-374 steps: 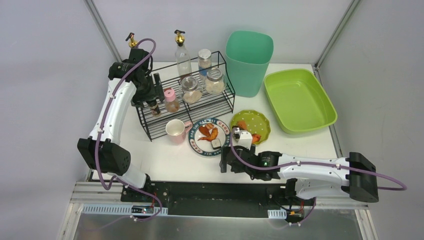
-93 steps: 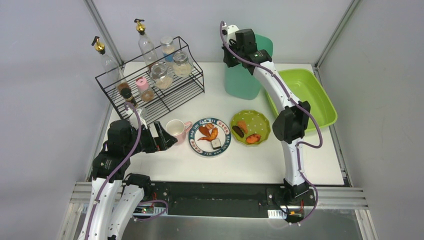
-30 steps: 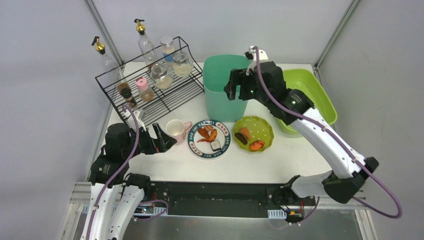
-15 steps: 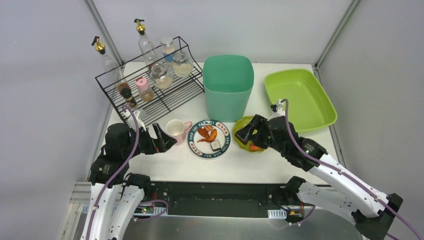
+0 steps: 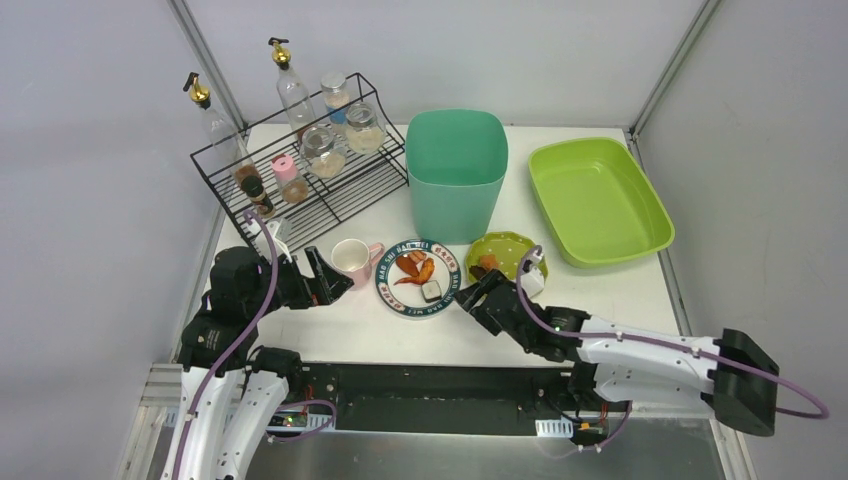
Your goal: Clear the kitchen counter
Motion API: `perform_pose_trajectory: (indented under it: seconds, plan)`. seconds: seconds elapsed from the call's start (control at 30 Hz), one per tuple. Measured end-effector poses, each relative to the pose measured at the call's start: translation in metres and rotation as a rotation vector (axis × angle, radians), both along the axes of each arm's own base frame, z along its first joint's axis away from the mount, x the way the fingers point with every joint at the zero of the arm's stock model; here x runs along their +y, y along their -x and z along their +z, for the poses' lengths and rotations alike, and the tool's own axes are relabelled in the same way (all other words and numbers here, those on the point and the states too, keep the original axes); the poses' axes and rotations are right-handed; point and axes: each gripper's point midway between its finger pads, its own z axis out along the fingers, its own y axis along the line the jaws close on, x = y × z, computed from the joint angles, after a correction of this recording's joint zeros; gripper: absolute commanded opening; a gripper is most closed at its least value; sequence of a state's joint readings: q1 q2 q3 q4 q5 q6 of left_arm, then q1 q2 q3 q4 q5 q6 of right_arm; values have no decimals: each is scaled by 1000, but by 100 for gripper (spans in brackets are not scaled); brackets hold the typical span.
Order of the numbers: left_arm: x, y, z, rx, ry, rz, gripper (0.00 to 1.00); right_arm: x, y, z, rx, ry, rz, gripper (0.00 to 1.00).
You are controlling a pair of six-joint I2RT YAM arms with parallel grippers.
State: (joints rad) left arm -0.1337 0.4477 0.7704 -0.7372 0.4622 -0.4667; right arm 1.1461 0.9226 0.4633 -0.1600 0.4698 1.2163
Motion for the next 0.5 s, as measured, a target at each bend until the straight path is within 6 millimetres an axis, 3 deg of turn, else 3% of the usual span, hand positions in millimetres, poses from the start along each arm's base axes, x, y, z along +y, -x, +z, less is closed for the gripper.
perform_pose_trajectory:
  seconds: [0.27, 0.5]
  plan:
    - [0, 0, 0, 1, 0, 0, 99, 28, -18, -32, 28, -73, -124, 60]
    - [0, -1, -2, 11, -1, 0, 99, 35, -27, -54, 38, -124, -197, 53]
